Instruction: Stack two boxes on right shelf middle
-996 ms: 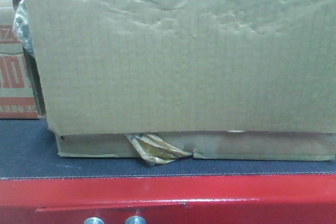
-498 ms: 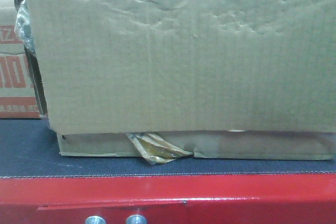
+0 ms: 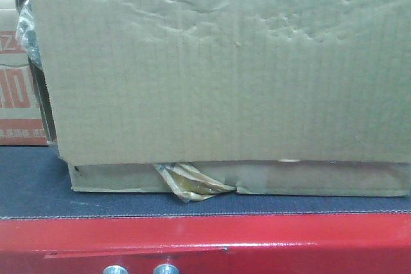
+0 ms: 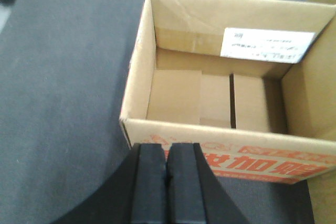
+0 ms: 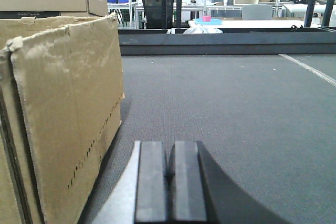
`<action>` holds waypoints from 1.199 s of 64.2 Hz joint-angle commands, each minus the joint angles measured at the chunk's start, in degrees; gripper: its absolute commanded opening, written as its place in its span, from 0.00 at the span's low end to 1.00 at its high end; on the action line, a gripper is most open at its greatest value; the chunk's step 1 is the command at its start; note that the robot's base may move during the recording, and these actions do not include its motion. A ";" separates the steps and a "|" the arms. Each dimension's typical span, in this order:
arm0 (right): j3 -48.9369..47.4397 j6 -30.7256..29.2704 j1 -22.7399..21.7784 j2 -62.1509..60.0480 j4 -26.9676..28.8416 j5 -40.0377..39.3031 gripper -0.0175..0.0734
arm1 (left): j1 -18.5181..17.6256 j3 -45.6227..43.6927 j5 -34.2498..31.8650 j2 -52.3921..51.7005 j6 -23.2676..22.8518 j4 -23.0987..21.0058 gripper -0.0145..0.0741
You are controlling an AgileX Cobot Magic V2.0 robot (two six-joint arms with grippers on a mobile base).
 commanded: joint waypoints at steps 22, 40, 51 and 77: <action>0.00 -0.02 -0.02 -0.22 -0.13 -0.95 0.01 | 2.02 -29.48 16.13 23.78 9.41 -2.61 0.06; 0.00 -0.02 -0.02 -0.22 -0.13 -0.95 0.01 | 7.65 -33.92 18.24 30.35 17.01 -11.10 0.06; 0.00 -0.02 -0.02 -0.22 -0.13 -0.95 0.01 | 7.65 -33.92 18.13 33.25 17.01 -10.14 0.22; 0.00 -0.02 -0.02 -0.22 -0.13 -0.95 0.01 | 7.65 -33.92 16.29 40.78 17.01 -7.92 0.67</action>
